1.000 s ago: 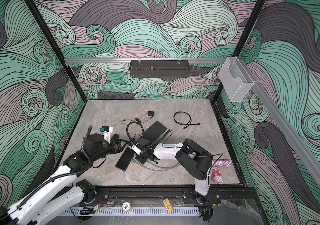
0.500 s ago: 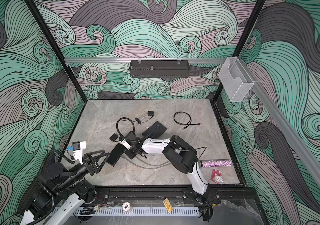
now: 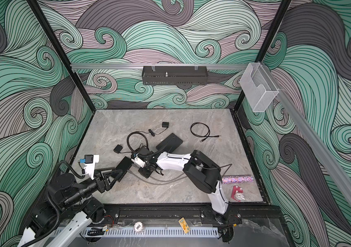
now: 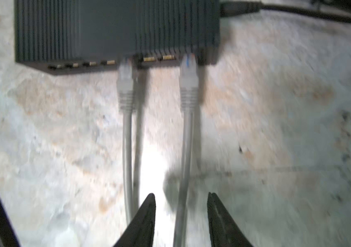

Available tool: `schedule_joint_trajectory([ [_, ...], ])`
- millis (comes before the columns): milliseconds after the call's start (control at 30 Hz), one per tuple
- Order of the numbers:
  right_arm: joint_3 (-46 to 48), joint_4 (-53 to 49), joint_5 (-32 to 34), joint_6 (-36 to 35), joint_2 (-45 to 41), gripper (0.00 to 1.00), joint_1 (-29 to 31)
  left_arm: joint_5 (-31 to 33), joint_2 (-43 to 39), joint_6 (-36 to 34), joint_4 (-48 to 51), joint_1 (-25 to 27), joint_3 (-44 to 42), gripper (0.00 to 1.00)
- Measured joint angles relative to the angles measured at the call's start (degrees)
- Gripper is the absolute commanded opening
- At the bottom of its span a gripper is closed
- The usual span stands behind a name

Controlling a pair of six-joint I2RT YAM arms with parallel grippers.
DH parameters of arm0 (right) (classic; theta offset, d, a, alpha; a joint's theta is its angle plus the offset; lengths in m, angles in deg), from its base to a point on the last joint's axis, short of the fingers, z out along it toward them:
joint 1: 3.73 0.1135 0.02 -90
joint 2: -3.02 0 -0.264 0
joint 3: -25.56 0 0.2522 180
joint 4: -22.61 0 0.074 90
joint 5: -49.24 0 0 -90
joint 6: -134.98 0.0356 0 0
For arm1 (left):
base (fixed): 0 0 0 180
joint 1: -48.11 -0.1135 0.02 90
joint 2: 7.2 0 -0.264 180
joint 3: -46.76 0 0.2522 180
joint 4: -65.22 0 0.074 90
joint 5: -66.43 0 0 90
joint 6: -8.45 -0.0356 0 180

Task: Insert the plug into the switch port
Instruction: 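Release the grey plug and lift the right gripper away from the switch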

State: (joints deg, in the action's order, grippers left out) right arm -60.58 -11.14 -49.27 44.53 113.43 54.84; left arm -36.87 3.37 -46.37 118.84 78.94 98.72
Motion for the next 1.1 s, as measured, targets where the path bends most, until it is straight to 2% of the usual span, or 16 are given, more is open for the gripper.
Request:
schedule_joint_trajectory([
  [100,5.2,-0.6,0.8,0.0,-9.3,0.45,-1.9,-0.2,0.8,0.4,-1.4,0.0,-1.4,0.76],
  [133,6.5,-0.5,1.0,0.1,-11.9,0.56,-2.8,-0.3,1.4,0.7,-2.4,0.0,-2.2,0.76],
  [167,7.8,-0.4,1.1,0.5,-15.0,0.85,-4.3,-0.8,2.4,1.2,-4.0,0.0,-3.6,0.77],
  [200,9.0,-0.3,1.2,1.3,-17.5,0.99,-5.9,-1.2,3.6,1.6,-5.7,0.0,-5.1,0.77],
  [300,11.6,0.5,0.7,4.3,-22.6,1.0,-12.7,-2.4,9.1,2.8,-11.6,0.0,-9.5,0.79],
  [400,12.5,2.3,-0.9,8.8,-23.1,1.0,-21.0,-2.9,17.3,3.2,-18.3,0.0,-12.0,0.81],
  [500,11.7,4.7,-2.6,12.7,-20.0,1.0,-28.6,-3.3,29.8,3.1,-24.7,0.0,-11.1,0.81],
  [567,7.2,3.9,-2.1,14.5,-14.6,1.0,-31.9,-3.7,38.8,2.4,-26.0,0.0,-8.0,0.81],
  [667,-5.1,0.9,-1.0,17.9,-3.3,1.0,-34.7,-4.3,49.0,0.7,-28.7,0.0,-3.2,0.8],
  [867,-24.4,-1.6,1.8,20.9,14.8,1.0,-37.2,-4.3,59.0,-1.2,-35.3,-0.3,-1.2,0.8],
  [967,-29.7,-3.8,2.4,21.2,19.9,1.0,-37.2,-4.1,63.6,-1.2,-37.2,-0.4,-0.6,0.78],
  [1100,-30.4,-5.6,2.3,21.7,21.6,1.0,-36.5,-4.1,67.5,-1.2,-39.3,-0.7,0.4,0.78],
])
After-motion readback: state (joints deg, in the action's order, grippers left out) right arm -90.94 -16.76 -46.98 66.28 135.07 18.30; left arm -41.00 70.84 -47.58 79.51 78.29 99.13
